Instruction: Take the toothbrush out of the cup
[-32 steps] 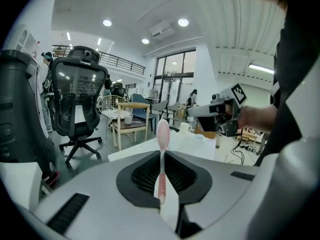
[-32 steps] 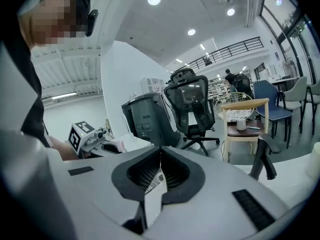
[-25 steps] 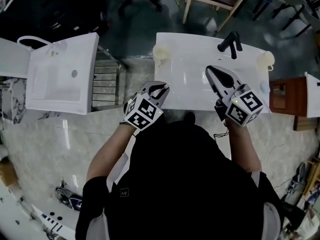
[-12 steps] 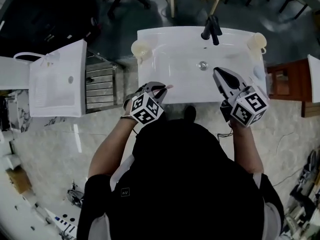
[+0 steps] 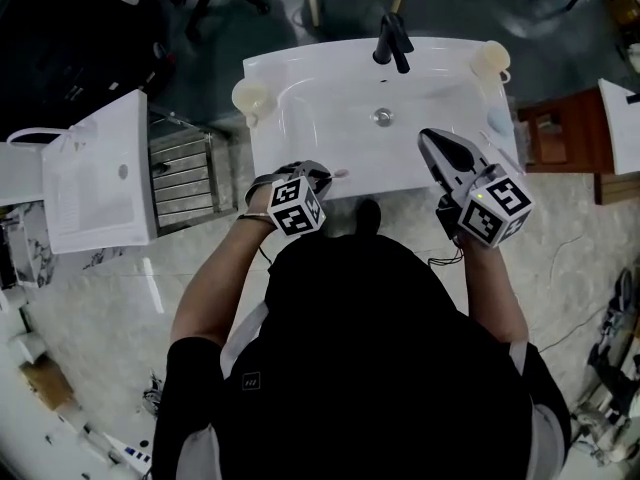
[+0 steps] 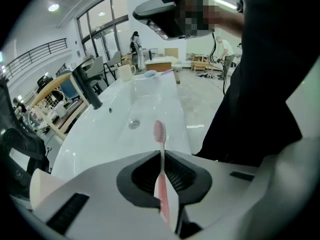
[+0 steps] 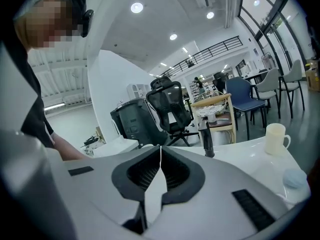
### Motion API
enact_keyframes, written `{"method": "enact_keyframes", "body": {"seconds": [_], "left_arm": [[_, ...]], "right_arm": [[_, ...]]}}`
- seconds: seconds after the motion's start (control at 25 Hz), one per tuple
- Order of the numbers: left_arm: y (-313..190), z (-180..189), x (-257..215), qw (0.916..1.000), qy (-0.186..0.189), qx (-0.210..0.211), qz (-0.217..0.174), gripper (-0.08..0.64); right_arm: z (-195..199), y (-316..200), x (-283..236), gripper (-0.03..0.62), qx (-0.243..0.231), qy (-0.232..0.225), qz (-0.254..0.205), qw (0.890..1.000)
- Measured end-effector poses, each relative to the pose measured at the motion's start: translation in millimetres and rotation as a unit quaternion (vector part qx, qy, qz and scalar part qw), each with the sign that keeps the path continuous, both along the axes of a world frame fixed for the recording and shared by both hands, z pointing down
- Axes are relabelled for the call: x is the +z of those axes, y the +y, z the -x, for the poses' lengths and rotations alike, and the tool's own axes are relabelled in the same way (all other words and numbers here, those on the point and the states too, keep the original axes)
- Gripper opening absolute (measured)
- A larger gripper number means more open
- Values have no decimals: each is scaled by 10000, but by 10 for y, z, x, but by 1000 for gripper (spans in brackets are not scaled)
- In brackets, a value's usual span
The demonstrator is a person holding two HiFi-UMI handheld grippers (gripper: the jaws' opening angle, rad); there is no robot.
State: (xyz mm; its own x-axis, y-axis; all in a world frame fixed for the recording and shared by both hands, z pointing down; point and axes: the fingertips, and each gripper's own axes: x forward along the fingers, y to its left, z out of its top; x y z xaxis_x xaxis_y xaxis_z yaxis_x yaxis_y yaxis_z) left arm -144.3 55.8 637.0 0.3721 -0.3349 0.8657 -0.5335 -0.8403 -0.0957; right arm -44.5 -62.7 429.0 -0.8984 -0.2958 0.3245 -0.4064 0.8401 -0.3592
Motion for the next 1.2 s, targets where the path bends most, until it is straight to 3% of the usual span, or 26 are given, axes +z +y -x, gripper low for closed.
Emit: {"method": "enact_keyframes", "body": {"seconds": [0.2,0.32,1.2], "left_arm": [[56,-81,177,9969,-442,628,158,35],[78,-75,265,9950,-568,787,222,35],[99,-80,223,9987,-86,416,299,69]], "right_arm": [[-76,22,33,31,82,117,46,9999],[-83,36,64,31,106,164,97,9998],[118,69,135,31,-105,158,158,9997]]}}
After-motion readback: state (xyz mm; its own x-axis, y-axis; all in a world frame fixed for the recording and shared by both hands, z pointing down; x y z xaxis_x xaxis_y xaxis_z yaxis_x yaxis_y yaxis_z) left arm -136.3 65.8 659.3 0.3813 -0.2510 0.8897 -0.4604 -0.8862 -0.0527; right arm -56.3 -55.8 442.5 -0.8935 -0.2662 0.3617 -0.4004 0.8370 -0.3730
